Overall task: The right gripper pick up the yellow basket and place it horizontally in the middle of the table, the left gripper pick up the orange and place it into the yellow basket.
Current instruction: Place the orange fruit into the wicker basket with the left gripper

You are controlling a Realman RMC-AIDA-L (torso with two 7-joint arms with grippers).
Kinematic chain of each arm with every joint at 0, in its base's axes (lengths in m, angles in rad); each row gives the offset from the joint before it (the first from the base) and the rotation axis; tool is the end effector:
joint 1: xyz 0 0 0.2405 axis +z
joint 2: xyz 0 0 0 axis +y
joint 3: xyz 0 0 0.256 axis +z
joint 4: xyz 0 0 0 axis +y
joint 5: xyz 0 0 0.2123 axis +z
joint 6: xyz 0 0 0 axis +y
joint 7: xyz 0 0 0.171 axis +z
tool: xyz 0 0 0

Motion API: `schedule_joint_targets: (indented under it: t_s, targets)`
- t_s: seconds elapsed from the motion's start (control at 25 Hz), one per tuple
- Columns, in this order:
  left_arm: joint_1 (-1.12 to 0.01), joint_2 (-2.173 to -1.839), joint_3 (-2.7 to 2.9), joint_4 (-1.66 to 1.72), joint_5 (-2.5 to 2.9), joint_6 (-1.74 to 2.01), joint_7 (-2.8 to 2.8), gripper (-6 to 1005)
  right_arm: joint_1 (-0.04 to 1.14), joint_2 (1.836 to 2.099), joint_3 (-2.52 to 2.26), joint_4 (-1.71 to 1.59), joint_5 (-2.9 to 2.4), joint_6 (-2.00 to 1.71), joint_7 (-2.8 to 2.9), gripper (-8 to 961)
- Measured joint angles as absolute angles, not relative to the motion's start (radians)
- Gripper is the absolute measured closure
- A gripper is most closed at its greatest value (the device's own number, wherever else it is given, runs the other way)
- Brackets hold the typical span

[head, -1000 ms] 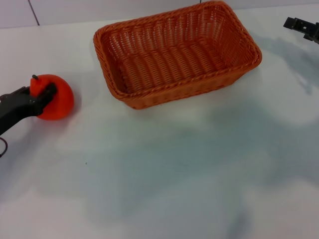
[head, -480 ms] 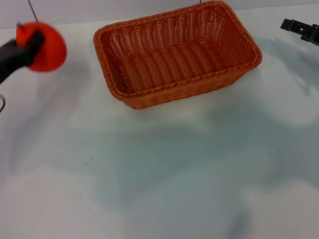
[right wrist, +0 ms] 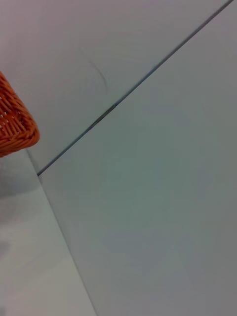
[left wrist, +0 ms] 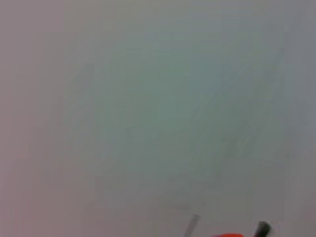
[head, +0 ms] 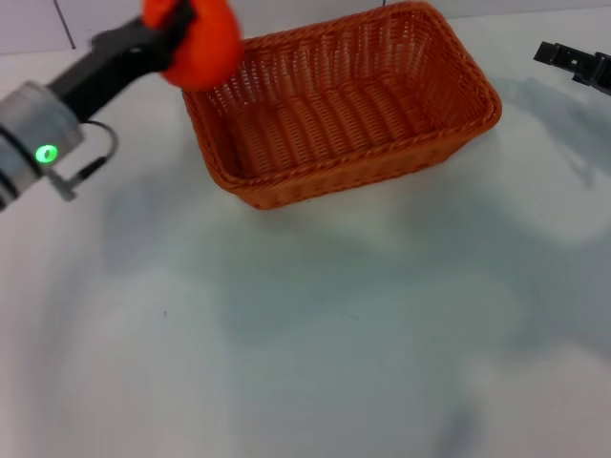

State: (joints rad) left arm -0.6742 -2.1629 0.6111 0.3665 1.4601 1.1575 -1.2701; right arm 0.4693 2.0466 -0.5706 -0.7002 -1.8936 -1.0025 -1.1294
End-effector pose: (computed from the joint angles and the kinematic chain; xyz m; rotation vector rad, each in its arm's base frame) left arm -0.2133 0.4195 -0.0400 -2.0879 -0.9091 -1.1447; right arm 0.3447 0.4013 0.0581 -1.4680 -1.8099 -0.9792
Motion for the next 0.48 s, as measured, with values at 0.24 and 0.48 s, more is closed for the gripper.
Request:
schedule_joint_targets:
  t_s: [0.24, 0.48]
  targets:
    - [-0.740, -2.170, 0.632, 0.275, 1.461, 1.158, -1.228, 817, 0.469, 2.048, -0.571, -0.699, -1.892, -1.003, -1.132, 9]
    - [-0.776, -2.171, 0.632, 0.227, 1.465, 1.149, -1.177, 856, 0.469, 2.048, -0.572, -0.699, -1.891, -1.004, -1.132, 9]
